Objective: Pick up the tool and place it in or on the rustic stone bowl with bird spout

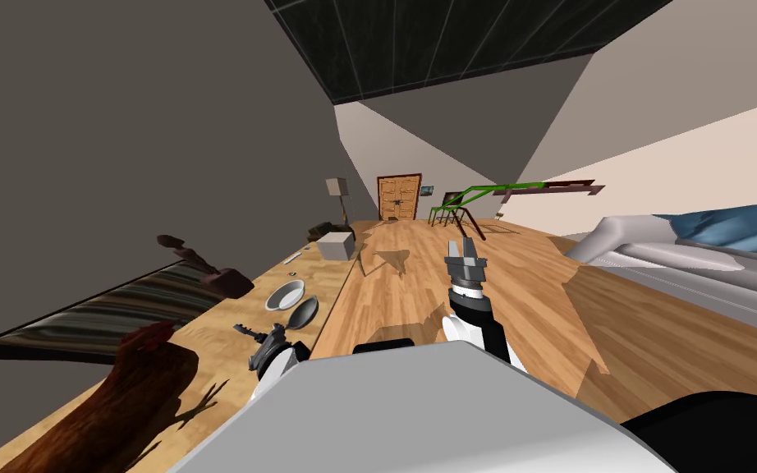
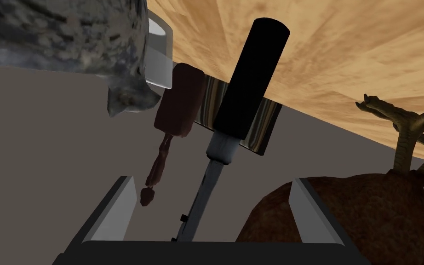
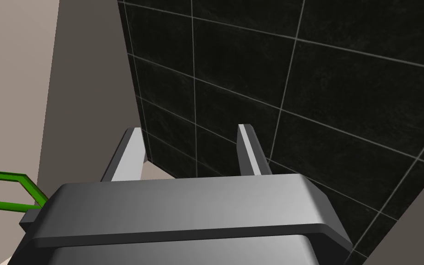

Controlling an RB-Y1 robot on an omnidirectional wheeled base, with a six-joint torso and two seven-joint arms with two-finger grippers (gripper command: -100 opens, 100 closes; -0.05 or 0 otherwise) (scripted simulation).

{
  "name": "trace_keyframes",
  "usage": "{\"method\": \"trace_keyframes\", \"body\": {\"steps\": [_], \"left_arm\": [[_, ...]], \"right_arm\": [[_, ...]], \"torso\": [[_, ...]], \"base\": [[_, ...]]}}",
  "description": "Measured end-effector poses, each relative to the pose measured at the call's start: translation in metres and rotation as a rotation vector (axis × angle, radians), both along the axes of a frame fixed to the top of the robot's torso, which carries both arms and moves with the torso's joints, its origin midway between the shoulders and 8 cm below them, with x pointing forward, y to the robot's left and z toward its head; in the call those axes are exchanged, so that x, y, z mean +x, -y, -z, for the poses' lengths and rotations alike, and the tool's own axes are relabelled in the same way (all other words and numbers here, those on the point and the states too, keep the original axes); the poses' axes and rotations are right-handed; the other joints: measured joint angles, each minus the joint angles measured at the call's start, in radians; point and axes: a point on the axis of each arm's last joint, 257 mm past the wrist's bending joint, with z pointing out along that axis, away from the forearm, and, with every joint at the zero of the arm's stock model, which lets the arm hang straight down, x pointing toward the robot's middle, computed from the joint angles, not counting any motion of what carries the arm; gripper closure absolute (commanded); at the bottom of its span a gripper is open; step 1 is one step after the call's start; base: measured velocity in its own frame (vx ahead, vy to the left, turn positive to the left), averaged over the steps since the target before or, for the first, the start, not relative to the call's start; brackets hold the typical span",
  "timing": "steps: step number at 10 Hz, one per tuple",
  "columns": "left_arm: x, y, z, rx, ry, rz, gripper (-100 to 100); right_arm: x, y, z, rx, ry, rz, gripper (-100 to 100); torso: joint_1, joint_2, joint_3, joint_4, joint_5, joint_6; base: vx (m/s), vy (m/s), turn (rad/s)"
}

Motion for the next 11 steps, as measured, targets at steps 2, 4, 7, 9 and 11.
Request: {"method": "trace_keyframes", "body": {"steps": [2, 4, 7, 9, 11], "left_arm": [[-0.013, -0.006, 0.005, 0.039, -0.028, -0.036, -100], [-0.030, -0.014, 0.002, 0.079, -0.063, -0.068, -100], [-0.048, -0.021, 0.003, 0.137, -0.100, -0.109, -100], [-0.061, -0.024, 0.001, 0.184, -0.129, -0.132, -100], [-0.074, -0.027, 0.000, 0.233, -0.155, -0.154, -100]], "right_arm": [[0.000, 0.000, 0.000, 0.000, 0.000, 0.000, 0], [0.000, 0.000, 0.000, 0.000, 0.000, 0.000, 0], [0.000, 0.000, 0.000, 0.000, 0.000, 0.000, 0], [0.000, 0.000, 0.000, 0.000, 0.000, 0.000, 0], [0.000, 0.000, 0.000, 0.000, 0.000, 0.000, 0]], "torso": [[0.000, 0.000, 0.000, 0.000, 0.000, 0.000], [0.000, 0.000, 0.000, 0.000, 0.000, 0.000], [0.001, 0.000, 0.000, 0.000, 0.000, 0.000], [0.001, 0.000, 0.000, 0.000, 0.000, 0.000], [0.001, -0.001, 0.000, 0.000, 0.000, 0.000]], "base": [[0.011, 0.027, -0.122], [0.013, 0.030, -0.098], [0.013, 0.038, -0.121], [0.012, 0.039, -0.069], [0.017, 0.048, -0.111]]}}
